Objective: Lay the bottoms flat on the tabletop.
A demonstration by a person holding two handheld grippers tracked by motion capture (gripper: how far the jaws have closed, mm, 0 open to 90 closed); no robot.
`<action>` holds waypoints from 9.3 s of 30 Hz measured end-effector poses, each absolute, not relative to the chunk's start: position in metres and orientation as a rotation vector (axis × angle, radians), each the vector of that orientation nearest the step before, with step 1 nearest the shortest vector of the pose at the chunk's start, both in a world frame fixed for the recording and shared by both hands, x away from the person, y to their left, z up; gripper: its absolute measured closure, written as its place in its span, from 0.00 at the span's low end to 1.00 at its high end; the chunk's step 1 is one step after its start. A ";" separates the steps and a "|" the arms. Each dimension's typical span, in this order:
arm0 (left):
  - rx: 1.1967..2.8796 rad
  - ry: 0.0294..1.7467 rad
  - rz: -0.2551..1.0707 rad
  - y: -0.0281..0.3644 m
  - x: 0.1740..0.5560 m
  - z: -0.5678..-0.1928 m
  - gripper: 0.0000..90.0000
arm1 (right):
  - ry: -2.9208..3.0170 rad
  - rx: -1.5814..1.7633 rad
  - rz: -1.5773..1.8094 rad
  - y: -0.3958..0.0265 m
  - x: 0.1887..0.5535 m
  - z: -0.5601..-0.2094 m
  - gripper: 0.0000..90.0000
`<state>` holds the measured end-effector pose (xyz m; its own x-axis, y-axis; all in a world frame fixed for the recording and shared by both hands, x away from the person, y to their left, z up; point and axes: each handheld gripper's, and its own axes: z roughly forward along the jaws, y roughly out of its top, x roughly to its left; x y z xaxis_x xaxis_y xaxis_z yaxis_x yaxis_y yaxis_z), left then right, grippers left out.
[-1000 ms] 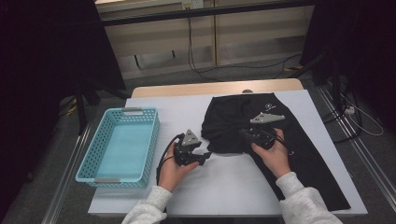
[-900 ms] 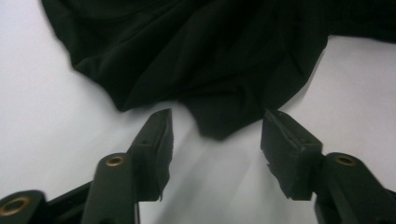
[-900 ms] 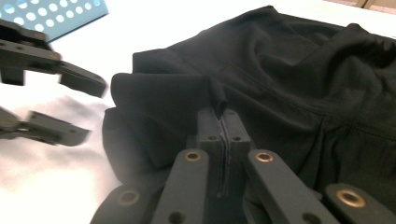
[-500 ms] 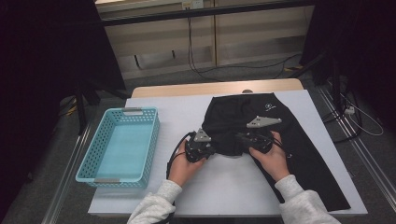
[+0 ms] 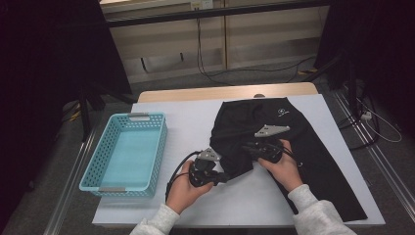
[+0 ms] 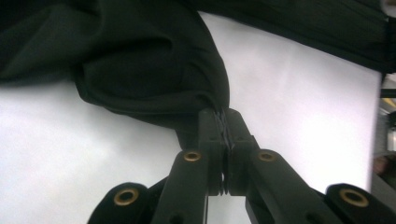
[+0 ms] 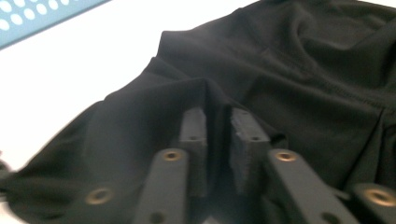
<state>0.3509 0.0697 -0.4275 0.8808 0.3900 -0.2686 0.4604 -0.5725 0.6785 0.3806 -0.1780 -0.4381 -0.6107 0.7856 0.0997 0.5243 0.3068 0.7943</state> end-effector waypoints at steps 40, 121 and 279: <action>2.028 0.667 -0.034 0.096 0.359 -0.391 0.98 | 2.284 1.119 1.245 -0.160 0.341 -0.444 0.89; 2.118 0.802 0.119 0.085 0.371 -0.429 0.98 | 2.262 1.137 1.173 -0.211 0.325 -0.425 0.96; 2.271 0.655 0.130 0.070 0.358 -0.452 0.73 | 2.288 1.221 1.110 -0.203 0.330 -0.440 0.99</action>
